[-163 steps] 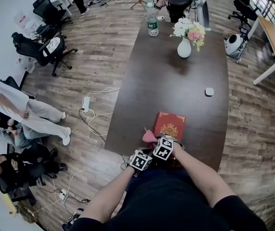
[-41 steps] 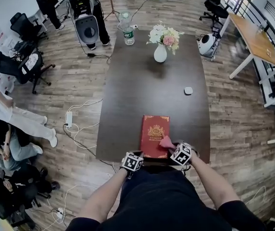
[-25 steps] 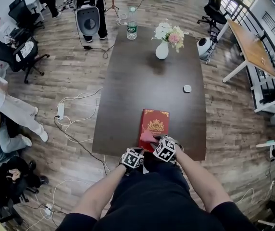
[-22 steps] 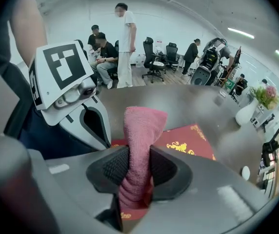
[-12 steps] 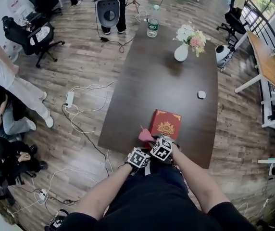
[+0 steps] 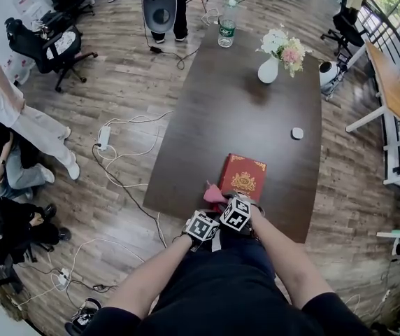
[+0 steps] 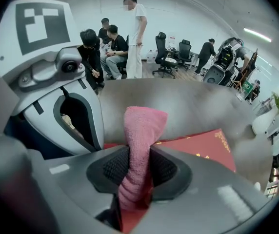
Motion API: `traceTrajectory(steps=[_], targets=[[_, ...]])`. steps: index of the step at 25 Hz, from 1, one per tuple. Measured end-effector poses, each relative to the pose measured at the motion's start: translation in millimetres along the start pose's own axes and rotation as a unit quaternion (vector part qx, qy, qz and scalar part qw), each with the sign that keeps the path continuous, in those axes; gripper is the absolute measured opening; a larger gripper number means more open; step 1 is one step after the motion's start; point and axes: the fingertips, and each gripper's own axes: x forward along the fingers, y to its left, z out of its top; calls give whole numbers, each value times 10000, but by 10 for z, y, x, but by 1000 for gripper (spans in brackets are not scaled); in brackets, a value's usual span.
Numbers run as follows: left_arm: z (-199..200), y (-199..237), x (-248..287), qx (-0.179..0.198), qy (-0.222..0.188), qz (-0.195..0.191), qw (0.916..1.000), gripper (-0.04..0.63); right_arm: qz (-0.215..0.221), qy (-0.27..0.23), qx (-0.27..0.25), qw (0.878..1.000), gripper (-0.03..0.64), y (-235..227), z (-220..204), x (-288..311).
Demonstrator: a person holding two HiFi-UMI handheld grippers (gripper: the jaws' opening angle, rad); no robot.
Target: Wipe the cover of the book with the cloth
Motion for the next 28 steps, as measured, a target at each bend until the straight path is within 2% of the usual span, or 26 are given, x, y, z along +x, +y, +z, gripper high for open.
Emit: traceTrajectory(steps=[28], targets=[[-6, 14, 3, 55, 38, 73, 10000, -5, -58, -4, 295, 9995, 117, -58, -282, -114]])
